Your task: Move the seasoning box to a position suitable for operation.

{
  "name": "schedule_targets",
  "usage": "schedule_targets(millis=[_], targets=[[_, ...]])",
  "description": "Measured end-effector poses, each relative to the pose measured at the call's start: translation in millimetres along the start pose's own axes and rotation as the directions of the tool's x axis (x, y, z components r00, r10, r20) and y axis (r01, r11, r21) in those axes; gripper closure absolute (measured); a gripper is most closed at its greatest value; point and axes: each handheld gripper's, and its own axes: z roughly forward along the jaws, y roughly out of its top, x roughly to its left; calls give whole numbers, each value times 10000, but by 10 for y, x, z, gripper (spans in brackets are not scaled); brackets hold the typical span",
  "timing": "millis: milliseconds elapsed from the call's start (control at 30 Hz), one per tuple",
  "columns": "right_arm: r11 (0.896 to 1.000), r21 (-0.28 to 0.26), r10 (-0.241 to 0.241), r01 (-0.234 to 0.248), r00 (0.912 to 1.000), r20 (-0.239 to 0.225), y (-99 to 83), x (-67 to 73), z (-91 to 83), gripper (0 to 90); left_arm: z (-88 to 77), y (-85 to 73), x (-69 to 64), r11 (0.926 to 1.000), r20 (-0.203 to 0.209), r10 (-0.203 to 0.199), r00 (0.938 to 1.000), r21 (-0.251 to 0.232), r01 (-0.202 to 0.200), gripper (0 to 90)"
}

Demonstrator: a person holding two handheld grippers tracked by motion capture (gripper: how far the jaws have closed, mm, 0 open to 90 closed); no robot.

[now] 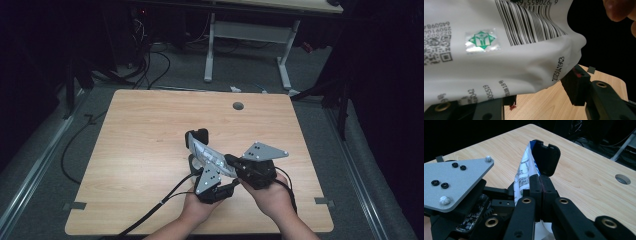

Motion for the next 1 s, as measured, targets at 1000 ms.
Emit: schedule_targets(millis=[1000], targets=[[10000, 20, -24, 24, 10000, 8, -7, -17, 40, 899, 4, -15, 11, 9999, -32, -49, 10000, 95, 49, 510]])
